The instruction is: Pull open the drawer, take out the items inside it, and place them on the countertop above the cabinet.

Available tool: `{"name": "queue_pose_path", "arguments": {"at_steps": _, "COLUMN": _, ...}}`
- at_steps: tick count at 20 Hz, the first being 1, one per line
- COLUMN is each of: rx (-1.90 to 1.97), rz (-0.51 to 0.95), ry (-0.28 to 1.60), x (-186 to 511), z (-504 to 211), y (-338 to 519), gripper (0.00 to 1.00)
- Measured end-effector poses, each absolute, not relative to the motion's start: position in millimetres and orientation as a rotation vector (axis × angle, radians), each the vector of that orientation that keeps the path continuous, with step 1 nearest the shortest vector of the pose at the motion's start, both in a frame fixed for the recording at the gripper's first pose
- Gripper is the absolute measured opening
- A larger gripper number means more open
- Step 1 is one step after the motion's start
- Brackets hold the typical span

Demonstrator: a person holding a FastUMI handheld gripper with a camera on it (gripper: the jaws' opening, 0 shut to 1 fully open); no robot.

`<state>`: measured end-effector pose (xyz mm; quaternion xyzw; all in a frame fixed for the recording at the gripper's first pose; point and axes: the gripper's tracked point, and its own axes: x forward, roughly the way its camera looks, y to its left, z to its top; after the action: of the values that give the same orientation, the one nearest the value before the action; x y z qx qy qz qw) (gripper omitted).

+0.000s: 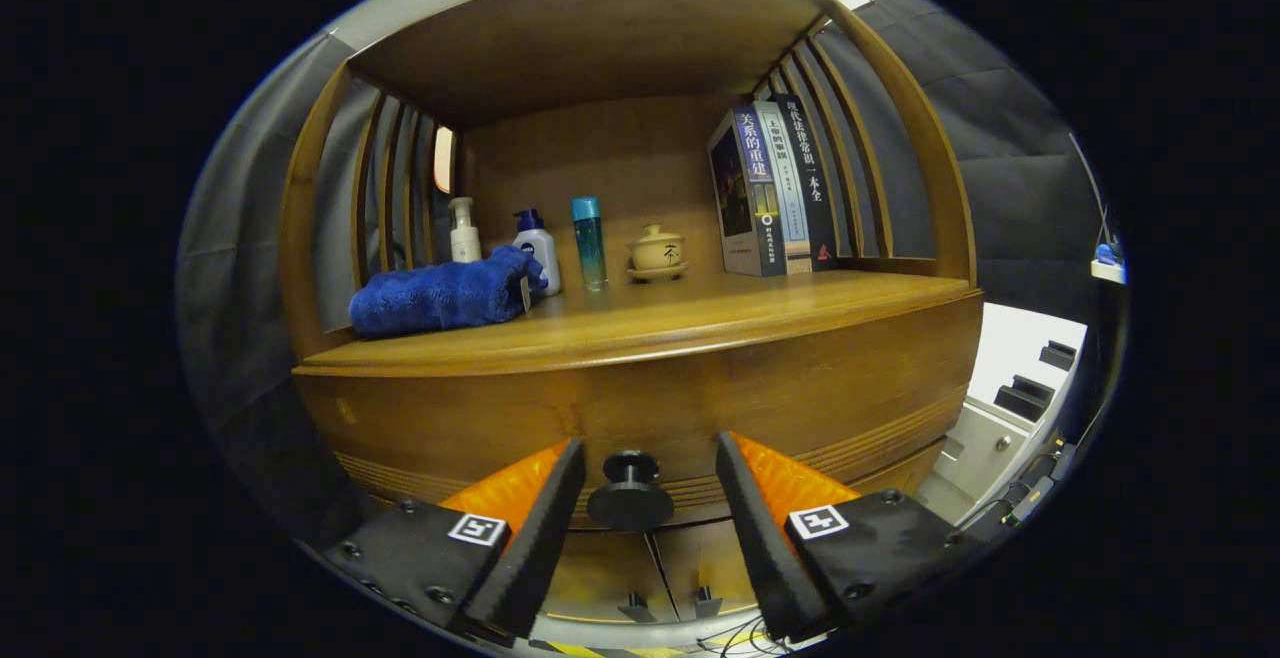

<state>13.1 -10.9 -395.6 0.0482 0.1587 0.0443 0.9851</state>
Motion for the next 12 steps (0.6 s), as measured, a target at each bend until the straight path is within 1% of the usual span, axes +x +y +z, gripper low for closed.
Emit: {"name": "queue_pose_path", "arguments": {"at_steps": 12, "rx": 0.103, "rz": 0.120, "ry": 0.338, "x": 14, "z": -409, "y": 1, "gripper": 0.53}}
